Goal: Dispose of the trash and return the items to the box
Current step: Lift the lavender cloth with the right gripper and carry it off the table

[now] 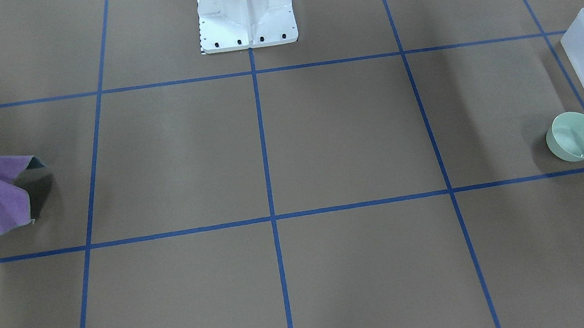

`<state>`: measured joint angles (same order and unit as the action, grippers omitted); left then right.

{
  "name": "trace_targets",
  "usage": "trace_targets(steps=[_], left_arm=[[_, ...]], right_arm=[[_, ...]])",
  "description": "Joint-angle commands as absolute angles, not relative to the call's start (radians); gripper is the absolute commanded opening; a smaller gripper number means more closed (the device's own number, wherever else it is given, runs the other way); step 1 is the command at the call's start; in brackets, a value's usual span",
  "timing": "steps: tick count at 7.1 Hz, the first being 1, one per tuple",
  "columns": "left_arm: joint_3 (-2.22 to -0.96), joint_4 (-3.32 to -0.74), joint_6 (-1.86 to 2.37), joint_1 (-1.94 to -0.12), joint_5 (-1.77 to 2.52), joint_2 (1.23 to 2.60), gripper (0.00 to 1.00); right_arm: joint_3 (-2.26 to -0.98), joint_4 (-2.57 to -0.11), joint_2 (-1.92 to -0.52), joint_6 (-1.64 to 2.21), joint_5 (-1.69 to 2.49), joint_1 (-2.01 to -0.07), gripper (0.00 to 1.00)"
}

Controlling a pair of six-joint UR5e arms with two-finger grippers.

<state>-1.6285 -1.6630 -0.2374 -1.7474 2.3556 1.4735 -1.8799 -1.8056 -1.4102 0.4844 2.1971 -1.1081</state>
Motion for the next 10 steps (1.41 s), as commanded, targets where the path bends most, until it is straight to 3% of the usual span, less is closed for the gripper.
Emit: trace_targets(steps=[1, 4, 9, 10], left_arm=[[-1.591, -1.663, -0.241, -1.740, 2.356, 1.447, 0.00], [-1.563, -1.661, -0.241, -1.650, 2.359, 1.417, 0.00], [-1.398, -1.784, -0.241, -1.554, 2.368, 1.416, 0.00], [-1.399, -1.784, -0.241, -1.552, 2.372, 1.419, 0.32]], right_arm=[[-1.991, -1.897, -1.416, 0.472, 2.262, -1.234, 0.00], [-2.060, -1.949, -1.414, 0.469, 2.298, -1.346, 0.00], [-2.148, -2.020, -1.485, 0.381, 2.296, -1.502, 0.00], [-2.155, -2.020, -1.506, 0.344, 2.298, -1.522, 0.00]])
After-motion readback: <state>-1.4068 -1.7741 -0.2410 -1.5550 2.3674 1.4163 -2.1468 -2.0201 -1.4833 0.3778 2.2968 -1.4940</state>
